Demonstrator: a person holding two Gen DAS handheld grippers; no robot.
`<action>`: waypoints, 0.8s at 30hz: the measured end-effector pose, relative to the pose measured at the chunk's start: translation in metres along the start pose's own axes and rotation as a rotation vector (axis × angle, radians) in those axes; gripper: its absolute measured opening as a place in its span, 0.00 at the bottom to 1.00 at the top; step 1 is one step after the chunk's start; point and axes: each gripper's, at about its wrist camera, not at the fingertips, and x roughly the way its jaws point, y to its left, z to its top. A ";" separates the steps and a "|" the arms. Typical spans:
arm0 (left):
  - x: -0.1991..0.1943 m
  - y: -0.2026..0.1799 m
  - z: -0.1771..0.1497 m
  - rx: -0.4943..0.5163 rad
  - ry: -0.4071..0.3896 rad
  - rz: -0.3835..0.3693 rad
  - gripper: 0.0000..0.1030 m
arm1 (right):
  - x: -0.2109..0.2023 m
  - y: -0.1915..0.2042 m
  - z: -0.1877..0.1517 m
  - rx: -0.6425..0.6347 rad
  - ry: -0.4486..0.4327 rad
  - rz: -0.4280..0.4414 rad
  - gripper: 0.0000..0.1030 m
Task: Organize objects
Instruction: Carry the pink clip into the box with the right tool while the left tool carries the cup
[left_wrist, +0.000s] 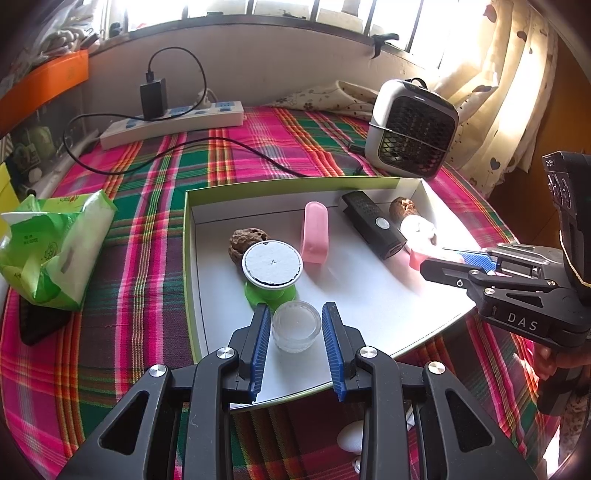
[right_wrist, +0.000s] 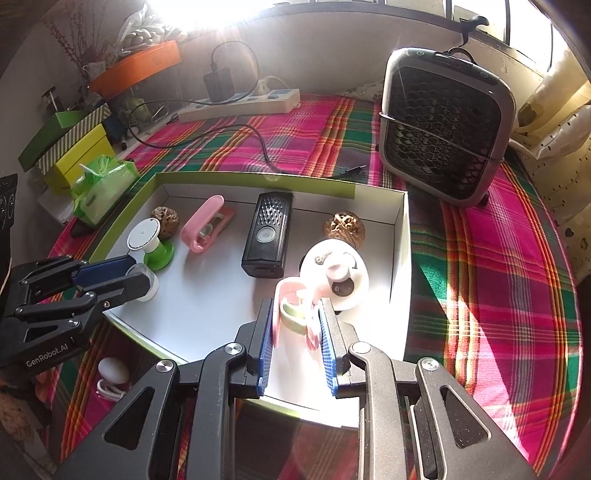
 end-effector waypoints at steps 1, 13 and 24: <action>0.000 0.000 0.000 0.000 0.000 0.000 0.26 | 0.000 0.000 0.000 0.000 0.001 -0.001 0.23; 0.000 0.000 0.000 -0.001 0.001 0.001 0.26 | 0.003 -0.002 -0.001 0.010 0.015 -0.002 0.23; -0.001 0.000 -0.001 -0.002 0.002 -0.002 0.27 | 0.001 -0.002 -0.003 0.025 0.011 0.000 0.33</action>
